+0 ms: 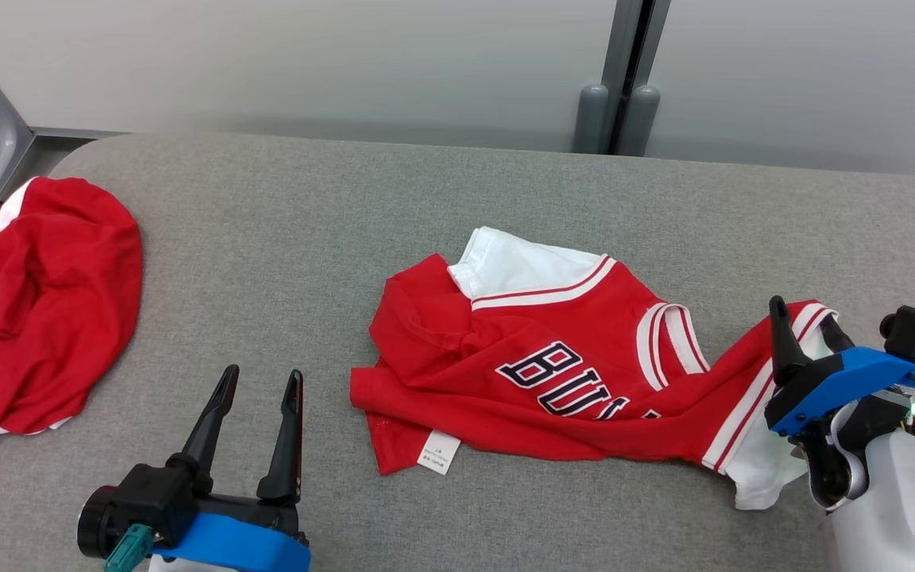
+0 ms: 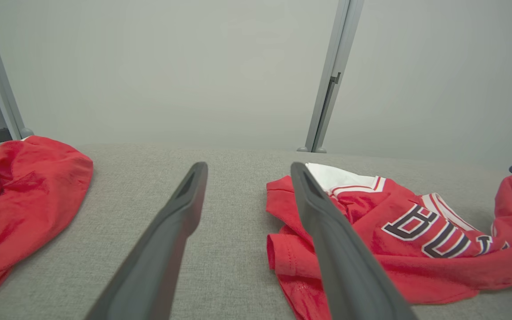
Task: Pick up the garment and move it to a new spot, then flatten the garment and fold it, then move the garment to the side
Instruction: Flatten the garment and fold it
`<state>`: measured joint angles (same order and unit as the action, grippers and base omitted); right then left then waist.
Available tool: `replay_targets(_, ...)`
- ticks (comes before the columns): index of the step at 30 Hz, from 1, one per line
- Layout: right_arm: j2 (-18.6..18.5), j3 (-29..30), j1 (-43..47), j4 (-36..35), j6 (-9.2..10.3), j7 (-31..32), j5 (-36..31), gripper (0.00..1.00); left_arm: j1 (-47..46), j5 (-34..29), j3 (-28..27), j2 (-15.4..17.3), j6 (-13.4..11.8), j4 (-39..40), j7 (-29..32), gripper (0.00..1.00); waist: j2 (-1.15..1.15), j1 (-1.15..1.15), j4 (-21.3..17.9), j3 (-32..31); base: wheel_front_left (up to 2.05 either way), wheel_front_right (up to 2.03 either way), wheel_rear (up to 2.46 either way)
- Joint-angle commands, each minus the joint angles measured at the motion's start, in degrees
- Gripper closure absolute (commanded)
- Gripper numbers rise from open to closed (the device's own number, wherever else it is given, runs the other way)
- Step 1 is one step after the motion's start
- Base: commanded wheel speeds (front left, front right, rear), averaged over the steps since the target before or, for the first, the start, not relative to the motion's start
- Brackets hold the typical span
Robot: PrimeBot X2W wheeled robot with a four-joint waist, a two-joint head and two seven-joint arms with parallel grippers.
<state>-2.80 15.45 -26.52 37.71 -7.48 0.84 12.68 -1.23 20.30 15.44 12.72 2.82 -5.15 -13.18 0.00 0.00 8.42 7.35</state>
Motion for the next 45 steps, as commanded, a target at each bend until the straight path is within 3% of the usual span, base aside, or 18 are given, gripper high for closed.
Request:
replay_targets(1,-0.2,0.6,0.2,0.2,-0.03,-0.3,-0.5,0.0,0.4,0.3,-0.1,0.0,-0.3,-0.3,-0.3,0.0,0.0,0.0,-0.5,-0.5,0.0,0.0,0.0)
replay_targets(5,-0.2,1.8,3.0,-1.6,-0.03,1.9,-0.2,0.0,1.2,0.7,-0.6,0.4,-0.6,-0.7,-0.5,0.0,0.0,0.0,-2.0,-1.6,0.0,0.0,0.0)
replay_targets(11,-0.1,0.6,10.4,-12.6,-0.03,3.6,-1.6,0.0,2.2,0.9,-0.8,0.8,-1.2,-0.7,-0.4,0.0,0.0,0.0,-3.7,-2.8,0.0,0.0,0.0)
replay_targets(17,-0.2,-3.3,20.3,-27.7,-0.02,-2.8,-3.2,0.0,3.1,1.0,-0.8,1.1,-1.6,-0.9,-0.6,0.0,0.0,0.0,-4.3,-3.4,0.0,0.0,0.0)
replay_targets(21,-0.1,-5.0,25.6,-33.1,-0.03,-8.0,-5.0,0.0,3.7,0.9,-1.2,1.2,-2.1,-1.4,-0.9,0.0,0.0,0.0,-4.7,-4.2,0.0,0.0,0.0)
replay_targets(25,-0.2,-7.1,29.4,-35.3,-0.03,-10.6,-5.7,0.0,4.4,0.5,-1.6,1.2,-2.6,-2.0,-1.3,0.0,0.0,0.0,-5.1,-5.5,0.0,0.0,0.0)
replay_targets(45,-0.2,-7.7,32.9,-38.9,-0.03,-5.5,-4.7,0.0,8.0,0.6,-3.0,0.7,-3.2,-1.8,-2.0,0.0,0.0,0.0,-6.1,-8.8,0.0,0.0,0.0)
